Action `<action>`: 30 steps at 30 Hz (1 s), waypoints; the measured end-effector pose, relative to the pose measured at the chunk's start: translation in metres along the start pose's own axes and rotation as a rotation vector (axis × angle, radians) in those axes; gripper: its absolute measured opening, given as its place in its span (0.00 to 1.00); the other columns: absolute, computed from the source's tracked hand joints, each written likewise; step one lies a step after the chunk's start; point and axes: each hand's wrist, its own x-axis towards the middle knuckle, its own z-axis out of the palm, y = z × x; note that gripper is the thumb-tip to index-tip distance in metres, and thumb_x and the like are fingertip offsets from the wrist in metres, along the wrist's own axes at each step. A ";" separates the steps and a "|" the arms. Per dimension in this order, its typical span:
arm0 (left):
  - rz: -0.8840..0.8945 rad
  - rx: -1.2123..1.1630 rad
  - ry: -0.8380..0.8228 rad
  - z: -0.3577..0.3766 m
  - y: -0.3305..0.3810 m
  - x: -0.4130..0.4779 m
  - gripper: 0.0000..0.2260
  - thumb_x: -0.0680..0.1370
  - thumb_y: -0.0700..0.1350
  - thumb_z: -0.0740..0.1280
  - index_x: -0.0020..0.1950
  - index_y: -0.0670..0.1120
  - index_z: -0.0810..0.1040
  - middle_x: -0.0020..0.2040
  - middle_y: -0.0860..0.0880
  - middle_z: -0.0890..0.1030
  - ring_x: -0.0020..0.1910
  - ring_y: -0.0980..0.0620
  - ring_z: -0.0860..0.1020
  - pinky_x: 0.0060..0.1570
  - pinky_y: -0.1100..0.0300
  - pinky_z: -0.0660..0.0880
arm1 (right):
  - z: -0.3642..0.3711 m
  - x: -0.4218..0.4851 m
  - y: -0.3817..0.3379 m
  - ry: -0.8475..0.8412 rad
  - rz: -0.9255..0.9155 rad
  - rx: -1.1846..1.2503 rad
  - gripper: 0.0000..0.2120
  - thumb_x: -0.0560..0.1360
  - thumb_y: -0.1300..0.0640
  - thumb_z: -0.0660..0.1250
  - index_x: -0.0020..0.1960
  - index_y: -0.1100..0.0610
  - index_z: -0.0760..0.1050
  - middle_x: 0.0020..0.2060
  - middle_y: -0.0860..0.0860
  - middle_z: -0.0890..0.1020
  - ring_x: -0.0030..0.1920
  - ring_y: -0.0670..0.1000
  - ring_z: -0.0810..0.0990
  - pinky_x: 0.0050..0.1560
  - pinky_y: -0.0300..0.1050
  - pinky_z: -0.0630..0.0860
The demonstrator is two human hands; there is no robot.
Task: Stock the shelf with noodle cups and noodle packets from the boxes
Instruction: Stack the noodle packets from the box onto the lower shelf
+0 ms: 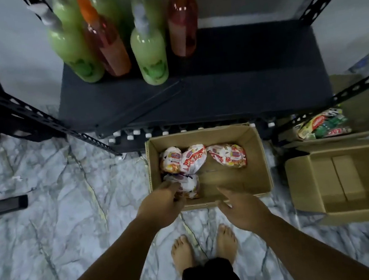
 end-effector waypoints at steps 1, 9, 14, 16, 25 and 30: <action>0.000 -0.007 0.004 0.012 -0.007 0.017 0.23 0.82 0.55 0.64 0.76 0.50 0.70 0.73 0.47 0.72 0.66 0.43 0.75 0.59 0.51 0.77 | 0.009 0.018 0.007 -0.001 -0.002 0.014 0.28 0.84 0.40 0.56 0.81 0.47 0.58 0.77 0.50 0.69 0.76 0.53 0.67 0.72 0.48 0.68; 0.024 -0.055 0.001 0.113 -0.070 0.160 0.23 0.82 0.57 0.62 0.77 0.54 0.69 0.72 0.48 0.75 0.68 0.46 0.75 0.64 0.49 0.76 | 0.098 0.181 0.053 -0.028 -0.044 0.098 0.26 0.83 0.41 0.60 0.79 0.46 0.64 0.74 0.49 0.73 0.70 0.52 0.73 0.64 0.46 0.72; 0.192 0.029 0.115 0.138 -0.086 0.231 0.21 0.82 0.48 0.66 0.74 0.45 0.73 0.71 0.42 0.75 0.69 0.40 0.74 0.64 0.45 0.75 | 0.147 0.265 0.061 -0.078 -0.047 0.217 0.16 0.80 0.42 0.63 0.67 0.41 0.73 0.59 0.45 0.81 0.54 0.48 0.80 0.56 0.52 0.79; 0.253 0.092 0.148 0.143 -0.091 0.256 0.22 0.81 0.46 0.67 0.75 0.43 0.72 0.74 0.40 0.72 0.73 0.39 0.70 0.69 0.43 0.71 | 0.165 0.292 0.069 -0.087 -0.060 0.246 0.20 0.76 0.38 0.65 0.66 0.40 0.73 0.61 0.46 0.80 0.58 0.51 0.80 0.57 0.54 0.79; 0.275 0.740 0.058 0.169 -0.097 0.340 0.29 0.82 0.57 0.62 0.81 0.52 0.60 0.77 0.38 0.66 0.74 0.37 0.67 0.79 0.35 0.43 | 0.176 0.353 0.079 -0.166 -0.195 0.052 0.35 0.76 0.47 0.73 0.79 0.46 0.62 0.75 0.53 0.70 0.72 0.57 0.71 0.68 0.54 0.72; 0.239 0.703 0.134 0.173 -0.090 0.346 0.24 0.81 0.48 0.66 0.77 0.53 0.68 0.66 0.42 0.77 0.67 0.39 0.73 0.79 0.36 0.45 | 0.171 0.353 0.093 -0.089 -0.275 0.092 0.28 0.75 0.51 0.75 0.73 0.52 0.72 0.64 0.55 0.80 0.63 0.58 0.78 0.61 0.49 0.75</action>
